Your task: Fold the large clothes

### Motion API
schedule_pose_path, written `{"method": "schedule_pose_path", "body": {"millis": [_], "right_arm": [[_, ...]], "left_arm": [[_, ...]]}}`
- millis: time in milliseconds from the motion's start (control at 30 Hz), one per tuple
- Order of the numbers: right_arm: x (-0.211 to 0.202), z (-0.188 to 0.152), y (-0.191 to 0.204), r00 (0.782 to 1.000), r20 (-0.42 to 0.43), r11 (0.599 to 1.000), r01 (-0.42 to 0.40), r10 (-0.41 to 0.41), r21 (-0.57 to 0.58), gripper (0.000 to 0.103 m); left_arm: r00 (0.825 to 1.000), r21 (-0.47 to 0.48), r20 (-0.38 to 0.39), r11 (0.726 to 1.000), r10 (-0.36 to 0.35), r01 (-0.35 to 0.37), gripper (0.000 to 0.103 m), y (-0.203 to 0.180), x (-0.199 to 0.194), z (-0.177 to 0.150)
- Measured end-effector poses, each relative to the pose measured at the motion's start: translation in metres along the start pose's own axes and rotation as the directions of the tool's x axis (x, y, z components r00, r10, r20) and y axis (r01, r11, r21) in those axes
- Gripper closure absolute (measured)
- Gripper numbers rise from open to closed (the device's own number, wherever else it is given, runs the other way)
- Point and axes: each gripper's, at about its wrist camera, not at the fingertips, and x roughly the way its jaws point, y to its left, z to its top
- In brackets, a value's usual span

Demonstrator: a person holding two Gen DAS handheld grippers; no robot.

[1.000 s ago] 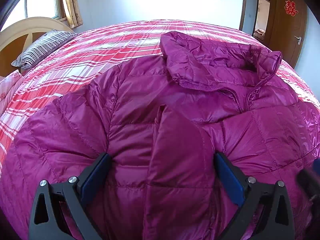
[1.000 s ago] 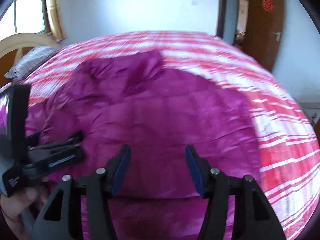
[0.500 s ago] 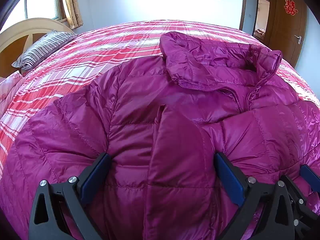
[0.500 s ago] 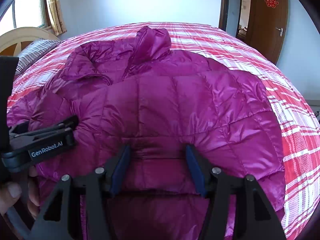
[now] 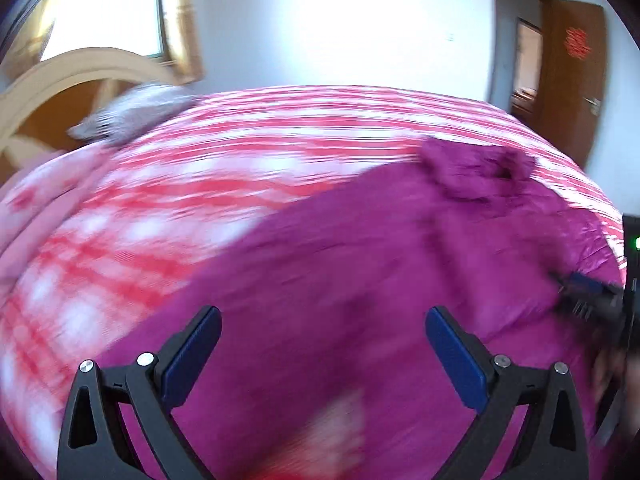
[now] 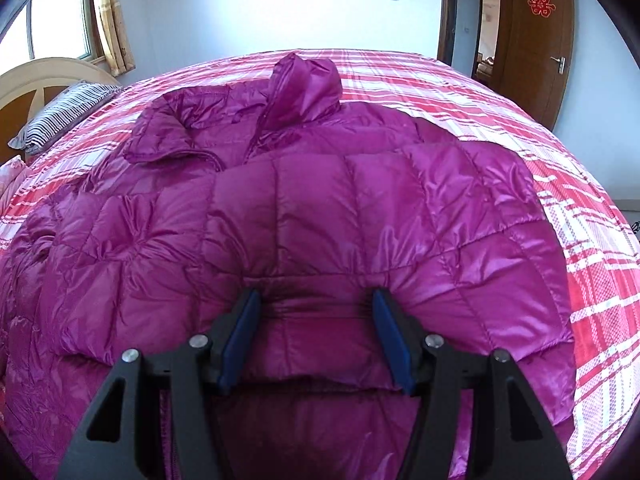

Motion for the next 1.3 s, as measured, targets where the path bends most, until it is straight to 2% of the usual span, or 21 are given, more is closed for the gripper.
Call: {"method": "schedule_pose_path", "body": {"millis": [67,133,200,300,333,400,433,467,500,533,633,667,700,767,900,1067,1200,1300], "right_arm": [[-0.001,0.000,-0.001,1.000,0.002,1.000,-0.005,0.005,0.004,0.040],[-0.001,0.000,0.000,1.000,0.003,1.000,0.002,-0.002,-0.002,0.040],[-0.001,0.000,0.001,1.000,0.003,1.000,0.010,-0.010,-0.008,0.040],[-0.001,0.000,0.002,1.000,0.004,1.000,0.012,-0.012,-0.011,0.040],[-0.001,0.000,0.001,1.000,0.005,1.000,0.010,-0.010,-0.009,0.040],[-0.002,0.000,0.001,1.000,0.007,1.000,0.008,-0.007,-0.008,0.040],[-0.002,0.000,0.001,1.000,0.008,1.000,0.009,-0.009,-0.008,0.040],[-0.002,-0.001,0.001,1.000,0.009,1.000,0.009,-0.009,-0.008,0.040],[-0.002,-0.001,0.001,1.000,0.009,1.000,0.008,-0.008,-0.007,0.040],[-0.002,-0.001,0.001,1.000,0.011,1.000,0.006,-0.006,-0.006,0.039],[-0.003,-0.001,0.000,1.000,0.014,1.000,0.001,-0.001,0.000,0.039],[-0.003,-0.001,-0.001,1.000,0.015,1.000,-0.001,0.001,0.001,0.039],[-0.003,-0.001,-0.001,1.000,0.015,1.000,-0.002,0.002,0.002,0.039],[-0.003,-0.001,-0.001,1.000,0.016,1.000,-0.003,0.002,0.003,0.039],[-0.003,-0.001,-0.001,1.000,0.016,1.000,-0.003,0.003,0.003,0.039],[-0.004,-0.001,-0.001,1.000,0.017,1.000,-0.005,0.005,0.003,0.038],[-0.003,-0.001,-0.001,1.000,0.017,1.000,-0.006,0.006,0.001,0.037],[-0.004,-0.001,-0.002,1.000,0.019,1.000,-0.018,0.018,0.007,0.037]], "left_arm": [[0.995,-0.031,0.007,0.994,0.102,-0.102,0.001,0.052,-0.025,-0.026],[0.976,-0.067,0.005,0.974,0.218,-0.217,0.001,0.099,-0.046,-0.051],[0.968,-0.125,-0.004,0.960,0.251,-0.250,0.001,0.135,-0.063,-0.072],[0.975,-0.218,-0.053,0.950,0.215,-0.222,0.001,0.165,-0.074,-0.102],[0.977,-0.233,-0.054,0.949,0.204,-0.211,0.005,0.164,-0.076,-0.109],[0.982,-0.233,-0.049,0.954,0.184,-0.190,0.023,0.157,-0.076,-0.115],[0.986,-0.235,-0.050,0.957,0.160,-0.167,0.035,0.151,-0.075,-0.115],[0.990,-0.249,-0.054,0.958,0.130,-0.140,0.039,0.147,-0.072,-0.114],[0.994,-0.274,-0.070,0.957,0.084,-0.100,0.039,0.143,-0.066,-0.114],[0.994,-0.287,-0.083,0.954,0.069,-0.090,0.039,0.141,-0.063,-0.115],[0.990,-0.286,-0.112,0.952,0.080,-0.109,0.040,0.135,-0.049,-0.117],[0.989,-0.284,-0.122,0.951,0.089,-0.121,0.053,0.135,-0.045,-0.118],[0.988,-0.285,-0.123,0.950,0.096,-0.128,0.061,0.135,-0.043,-0.119],[0.992,-0.269,-0.090,0.957,0.086,-0.107,0.087,0.133,-0.050,-0.117],[0.993,-0.225,-0.002,0.968,0.117,-0.114,0.089,0.127,-0.076,-0.097],[0.975,-0.149,0.155,0.979,0.159,-0.136,0.089,0.110,-0.113,-0.049],[0.958,-0.076,0.252,0.989,0.139,-0.124,0.090,0.086,-0.135,-0.006],[0.943,-0.034,0.322,0.997,0.081,-0.074,0.090,0.059,-0.152,0.025]]}}
